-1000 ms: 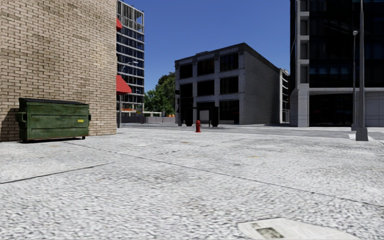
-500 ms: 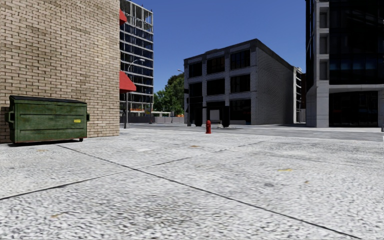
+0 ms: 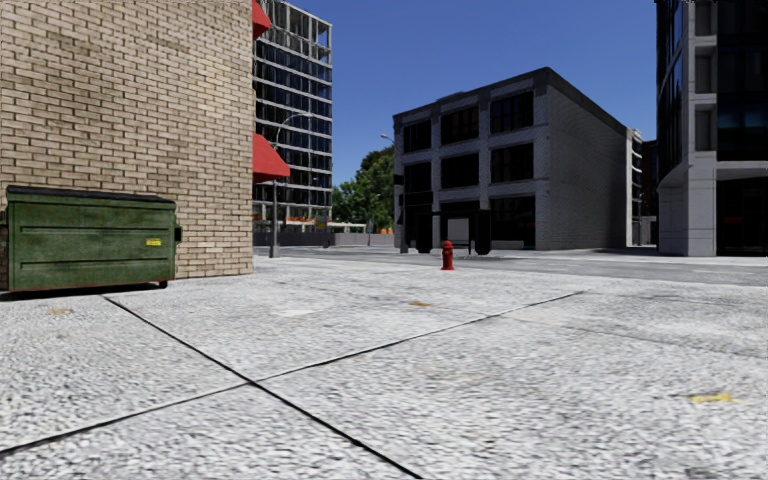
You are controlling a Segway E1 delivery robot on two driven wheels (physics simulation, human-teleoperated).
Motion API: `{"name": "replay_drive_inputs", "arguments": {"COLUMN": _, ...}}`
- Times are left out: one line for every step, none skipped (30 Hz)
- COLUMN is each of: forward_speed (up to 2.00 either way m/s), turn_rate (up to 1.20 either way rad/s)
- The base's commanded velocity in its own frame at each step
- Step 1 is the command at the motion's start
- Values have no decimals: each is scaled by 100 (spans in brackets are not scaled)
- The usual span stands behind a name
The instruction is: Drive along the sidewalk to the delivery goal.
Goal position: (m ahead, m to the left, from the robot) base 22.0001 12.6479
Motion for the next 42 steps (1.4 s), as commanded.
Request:
{"name": "replay_drive_inputs", "arguments": {"forward_speed": 200, "turn_rate": 27}}
{"name": "replay_drive_inputs", "arguments": {"forward_speed": 200, "turn_rate": 27}}
{"name": "replay_drive_inputs", "arguments": {"forward_speed": 200, "turn_rate": 27}}
{"name": "replay_drive_inputs", "arguments": {"forward_speed": 200, "turn_rate": 27}}
{"name": "replay_drive_inputs", "arguments": {"forward_speed": 200, "turn_rate": 27}}
{"name": "replay_drive_inputs", "arguments": {"forward_speed": 200, "turn_rate": 27}}
{"name": "replay_drive_inputs", "arguments": {"forward_speed": 200, "turn_rate": 27}}
{"name": "replay_drive_inputs", "arguments": {"forward_speed": 200, "turn_rate": 27}}
{"name": "replay_drive_inputs", "arguments": {"forward_speed": 200, "turn_rate": 27}}
{"name": "replay_drive_inputs", "arguments": {"forward_speed": 200, "turn_rate": 27}}
{"name": "replay_drive_inputs", "arguments": {"forward_speed": 200, "turn_rate": 27}}
{"name": "replay_drive_inputs", "arguments": {"forward_speed": 200, "turn_rate": 27}}
{"name": "replay_drive_inputs", "arguments": {"forward_speed": 200, "turn_rate": 27}}
{"name": "replay_drive_inputs", "arguments": {"forward_speed": 200, "turn_rate": 27}}
{"name": "replay_drive_inputs", "arguments": {"forward_speed": 200, "turn_rate": 27}}
{"name": "replay_drive_inputs", "arguments": {"forward_speed": 200, "turn_rate": 27}}
{"name": "replay_drive_inputs", "arguments": {"forward_speed": 200, "turn_rate": 27}}
{"name": "replay_drive_inputs", "arguments": {"forward_speed": 200, "turn_rate": 27}}
{"name": "replay_drive_inputs", "arguments": {"forward_speed": 200, "turn_rate": 27}}
{"name": "replay_drive_inputs", "arguments": {"forward_speed": 200, "turn_rate": 27}}
{"name": "replay_drive_inputs", "arguments": {"forward_speed": 200, "turn_rate": 27}}
{"name": "replay_drive_inputs", "arguments": {"forward_speed": 200, "turn_rate": 27}}
{"name": "replay_drive_inputs", "arguments": {"forward_speed": 200, "turn_rate": 27}}
{"name": "replay_drive_inputs", "arguments": {"forward_speed": 200, "turn_rate": 27}}
{"name": "replay_drive_inputs", "arguments": {"forward_speed": 200, "turn_rate": 27}}
{"name": "replay_drive_inputs", "arguments": {"forward_speed": 200, "turn_rate": 27}}
{"name": "replay_drive_inputs", "arguments": {"forward_speed": 200, "turn_rate": 27}}
{"name": "replay_drive_inputs", "arguments": {"forward_speed": 200, "turn_rate": 27}}
{"name": "replay_drive_inputs", "arguments": {"forward_speed": 200, "turn_rate": 27}}
{"name": "replay_drive_inputs", "arguments": {"forward_speed": 200, "turn_rate": 27}}
{"name": "replay_drive_inputs", "arguments": {"forward_speed": 200, "turn_rate": 27}}
{"name": "replay_drive_inputs", "arguments": {"forward_speed": 200, "turn_rate": 27}}
{"name": "replay_drive_inputs", "arguments": {"forward_speed": 200, "turn_rate": 27}}
{"name": "replay_drive_inputs", "arguments": {"forward_speed": 200, "turn_rate": 27}}
{"name": "replay_drive_inputs", "arguments": {"forward_speed": 200, "turn_rate": 27}}
{"name": "replay_drive_inputs", "arguments": {"forward_speed": 200, "turn_rate": 27}}
{"name": "replay_drive_inputs", "arguments": {"forward_speed": 200, "turn_rate": 27}}
{"name": "replay_drive_inputs", "arguments": {"forward_speed": 200, "turn_rate": 27}}
{"name": "replay_drive_inputs", "arguments": {"forward_speed": 200, "turn_rate": 27}}
{"name": "replay_drive_inputs", "arguments": {"forward_speed": 200, "turn_rate": 27}}
{"name": "replay_drive_inputs", "arguments": {"forward_speed": 200, "turn_rate": 27}}
{"name": "replay_drive_inputs", "arguments": {"forward_speed": 200, "turn_rate": 27}}
